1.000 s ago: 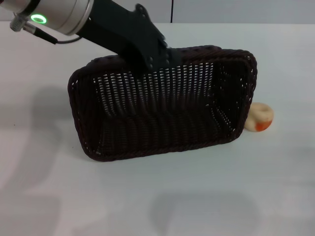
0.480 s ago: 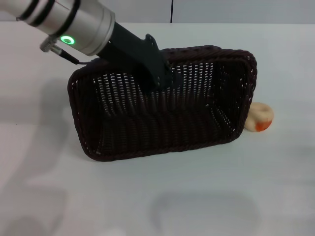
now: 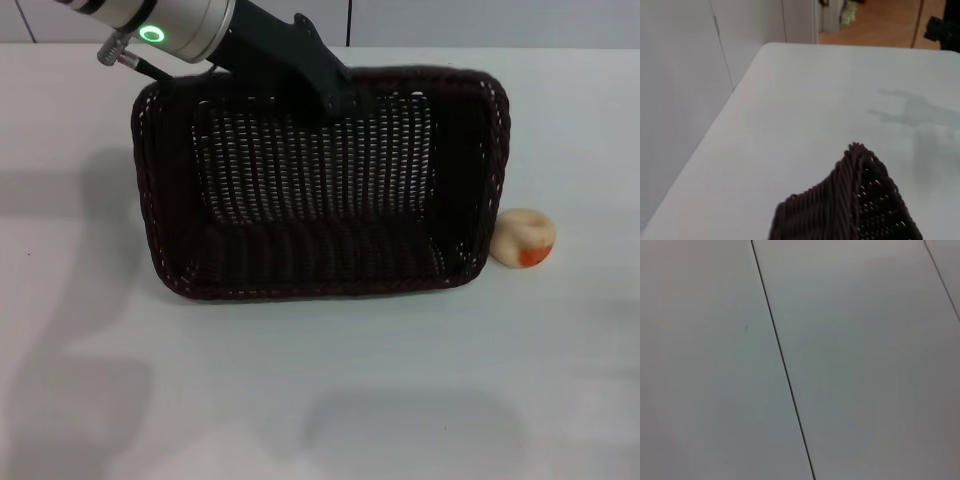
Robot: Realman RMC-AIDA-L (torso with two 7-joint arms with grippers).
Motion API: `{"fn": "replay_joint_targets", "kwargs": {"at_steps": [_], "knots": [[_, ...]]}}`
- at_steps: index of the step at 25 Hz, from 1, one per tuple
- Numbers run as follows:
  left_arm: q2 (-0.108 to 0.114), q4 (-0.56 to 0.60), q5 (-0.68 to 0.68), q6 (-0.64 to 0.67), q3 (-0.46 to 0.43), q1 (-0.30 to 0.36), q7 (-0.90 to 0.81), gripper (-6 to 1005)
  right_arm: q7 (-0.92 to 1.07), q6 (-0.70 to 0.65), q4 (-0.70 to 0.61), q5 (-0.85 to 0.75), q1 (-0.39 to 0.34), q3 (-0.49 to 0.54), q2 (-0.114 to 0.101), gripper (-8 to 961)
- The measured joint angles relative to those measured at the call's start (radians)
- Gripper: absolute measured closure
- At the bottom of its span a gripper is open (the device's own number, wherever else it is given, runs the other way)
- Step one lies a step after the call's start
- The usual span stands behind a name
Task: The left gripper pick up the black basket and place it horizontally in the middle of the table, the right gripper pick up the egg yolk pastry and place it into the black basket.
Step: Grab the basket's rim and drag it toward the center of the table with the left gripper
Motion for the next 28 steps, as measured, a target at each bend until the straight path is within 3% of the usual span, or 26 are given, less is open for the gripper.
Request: {"fn": "replay_joint_targets", "kwargs": {"at_steps": [4, 8, 17, 28], "knots": [[-0.007, -0.079, -0.032, 0.035, -0.004, 0.063, -0.001, 971, 0.0, 0.0, 0.0, 0.0, -0.001, -0.002, 0.0, 107], [-0.002, -0.062, -0.038, 0.042, -0.018, 0.06, -0.003, 968, 0.0, -0.002, 0.0, 0.0, 0.003, -0.008, 0.001, 107], [0.003, 0.102, -0.024, 0.16, -0.022, 0.001, 0.043, 962, 0.0, -0.003, 0.0, 0.0, 0.001, -0.019, 0.0, 107], [-0.004, 0.04, -0.067, 0.202, -0.03, 0.048, 0.088, 954, 0.0, -0.004, 0.0, 0.0, -0.002, -0.023, 0.0, 107]]}}
